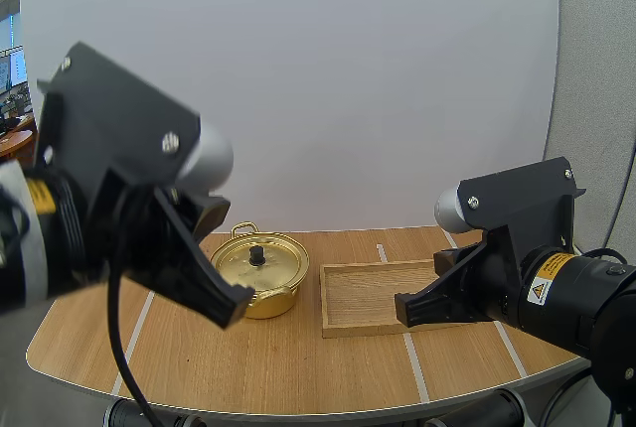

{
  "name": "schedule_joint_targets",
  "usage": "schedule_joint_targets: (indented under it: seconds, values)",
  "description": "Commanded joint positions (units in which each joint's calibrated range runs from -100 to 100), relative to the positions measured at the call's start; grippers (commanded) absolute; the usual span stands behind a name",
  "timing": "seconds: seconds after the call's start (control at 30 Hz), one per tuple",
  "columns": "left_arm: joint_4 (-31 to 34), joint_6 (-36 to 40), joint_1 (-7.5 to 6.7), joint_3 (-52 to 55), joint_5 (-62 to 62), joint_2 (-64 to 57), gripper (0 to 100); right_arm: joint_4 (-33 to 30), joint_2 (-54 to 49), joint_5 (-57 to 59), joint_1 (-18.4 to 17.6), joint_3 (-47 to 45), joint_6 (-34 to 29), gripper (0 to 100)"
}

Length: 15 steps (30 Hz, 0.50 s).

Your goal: Open the pot, put the pineapple inside, and close it

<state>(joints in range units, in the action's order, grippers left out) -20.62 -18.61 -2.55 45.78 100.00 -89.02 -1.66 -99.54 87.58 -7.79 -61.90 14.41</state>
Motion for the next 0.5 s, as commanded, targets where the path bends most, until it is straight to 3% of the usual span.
schedule_joint_targets:
  seconds: [0.0,0.17,0.47]
  values:
    - [-0.06,0.54,-0.08,3.06,0.0,-2.65,0,-0.51,-0.46,-0.79,0.79,0.53,0.44,0]
    - [-0.06,1.05,0.28,8.27,-3.19,-6.9,0,-0.42,-0.46,-5.16,2.41,1.26,0.44,0]
    - [1.91,9.92,2.28,13.74,-22.04,-10.98,0,0.02,-0.46,-18.87,4.85,1.26,0.34,0]
